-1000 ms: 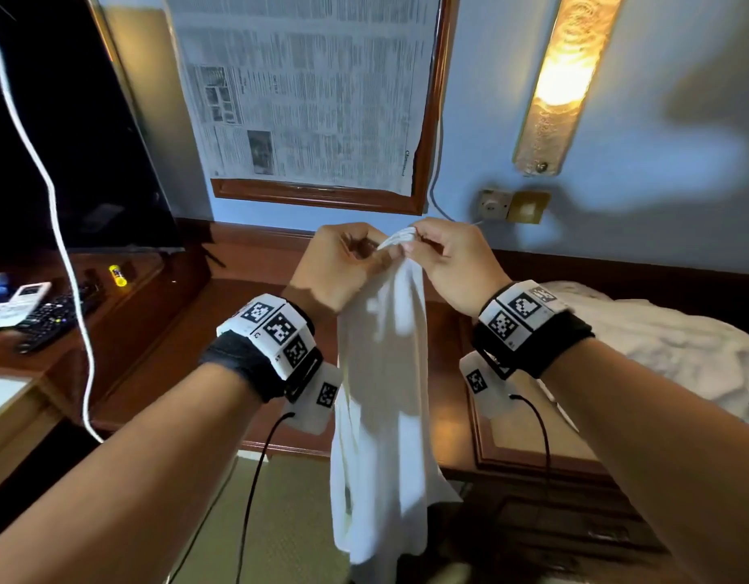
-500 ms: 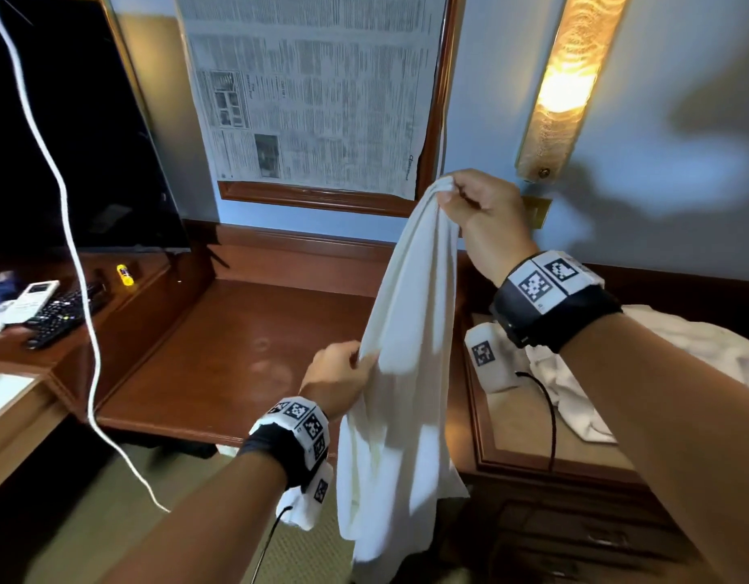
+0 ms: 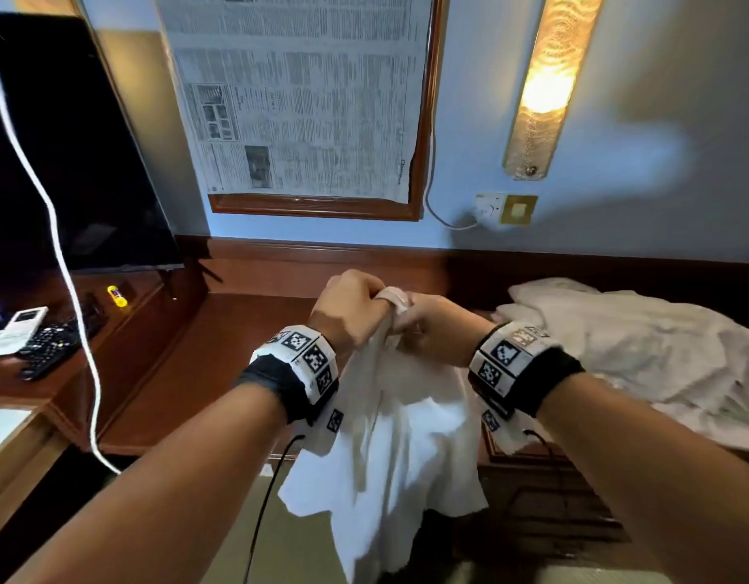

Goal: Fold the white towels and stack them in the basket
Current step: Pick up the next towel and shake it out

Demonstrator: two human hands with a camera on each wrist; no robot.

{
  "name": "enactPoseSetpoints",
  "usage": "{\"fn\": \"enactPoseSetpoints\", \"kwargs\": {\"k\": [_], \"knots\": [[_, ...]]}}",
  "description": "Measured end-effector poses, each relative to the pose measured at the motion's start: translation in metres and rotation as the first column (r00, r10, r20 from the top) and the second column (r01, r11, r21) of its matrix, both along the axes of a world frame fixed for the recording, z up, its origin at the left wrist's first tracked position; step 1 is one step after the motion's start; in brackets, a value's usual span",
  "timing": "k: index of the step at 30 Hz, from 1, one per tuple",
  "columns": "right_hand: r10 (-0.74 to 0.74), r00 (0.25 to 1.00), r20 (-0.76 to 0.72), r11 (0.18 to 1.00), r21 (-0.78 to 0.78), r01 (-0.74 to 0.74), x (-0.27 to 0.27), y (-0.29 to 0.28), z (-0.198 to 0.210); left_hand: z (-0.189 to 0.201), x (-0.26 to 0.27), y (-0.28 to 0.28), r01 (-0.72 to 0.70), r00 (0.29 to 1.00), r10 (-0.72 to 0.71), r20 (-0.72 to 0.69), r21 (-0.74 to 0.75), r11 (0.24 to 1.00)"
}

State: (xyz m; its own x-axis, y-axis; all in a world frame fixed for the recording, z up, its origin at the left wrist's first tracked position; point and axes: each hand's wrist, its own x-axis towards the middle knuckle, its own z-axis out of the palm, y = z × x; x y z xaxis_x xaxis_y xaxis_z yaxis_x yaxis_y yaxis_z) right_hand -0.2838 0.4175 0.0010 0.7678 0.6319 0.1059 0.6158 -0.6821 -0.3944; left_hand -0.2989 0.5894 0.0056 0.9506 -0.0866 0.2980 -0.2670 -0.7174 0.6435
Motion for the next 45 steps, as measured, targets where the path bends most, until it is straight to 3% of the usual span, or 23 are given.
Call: {"fn": "enactPoseSetpoints", "kwargs": {"k": [3, 6, 8, 10, 15, 23, 28, 31, 33, 36, 39, 42, 45], "knots": [[-0.114, 0.98, 0.162, 0.98, 0.182, 0.084, 0.002, 0.009, 0.002, -0.004, -0.001, 0.014, -0.023, 0.994, 0.034, 0.103, -0.102, 0.995], [-0.179, 0.943, 0.281, 0.955, 0.28, 0.098, 0.0, 0.018, 0.032, -0.033, -0.012, 0.042, -0.126, 0.99, 0.133, 0.053, -0.115, 0.985], [-0.242, 0.931, 0.274, 0.916, 0.381, 0.126, -0.005, 0.026, 0.054, -0.054, -0.025, 0.054, -0.185, 0.982, 0.187, 0.013, -0.101, 0.978], [-0.271, 0.924, 0.271, 0.916, 0.366, 0.161, -0.009, 0.035, 0.068, -0.064, -0.034, 0.061, -0.224, 0.974, 0.228, 0.016, -0.122, 0.967], [-0.304, 0.909, 0.284, 0.907, 0.378, 0.185, -0.018, 0.056, 0.075, -0.071, -0.043, 0.073, -0.011, 0.997, 0.04, 0.064, -0.393, 0.919], [-0.43, 0.837, 0.338, 0.837, 0.497, 0.23, -0.033, 0.072, 0.1, -0.064, -0.057, 0.083, -0.113, 0.993, 0.117, 0.026, -0.116, 0.987], [-0.56, 0.781, 0.276, 0.795, 0.444, 0.413, -0.025, 0.05, 0.105, -0.046, -0.05, 0.097, -0.167, 0.981, 0.192, 0.017, -0.424, 0.89], [-0.624, 0.756, 0.197, 0.738, 0.468, 0.487, -0.023, 0.043, 0.1, -0.031, -0.055, 0.097, -0.097, 0.992, 0.127, 0.019, -0.534, 0.84], [-0.63, 0.754, 0.186, 0.734, 0.46, 0.5, -0.022, 0.04, 0.097, -0.024, -0.061, 0.097, -0.08, 0.997, 0.074, -0.031, -0.413, 0.907], [-0.632, 0.752, 0.187, 0.745, 0.413, 0.524, -0.027, 0.041, 0.099, -0.028, -0.06, 0.101, -0.138, 0.99, 0.131, -0.047, -0.178, 0.974], [-0.635, 0.744, 0.21, 0.747, 0.413, 0.521, -0.029, 0.039, 0.102, -0.039, -0.057, 0.119, -0.199, 0.979, 0.201, 0.025, -0.056, 0.978], [-0.644, 0.733, 0.217, 0.742, 0.408, 0.532, -0.031, 0.035, 0.107, -0.06, -0.056, 0.142, -0.235, 0.972, 0.225, 0.071, 0.181, 0.955], [-0.692, 0.68, 0.245, 0.71, 0.406, 0.576, -0.03, 0.028, 0.11, -0.083, -0.06, 0.163, -0.255, 0.951, 0.295, -0.095, 0.301, 0.919]]}}
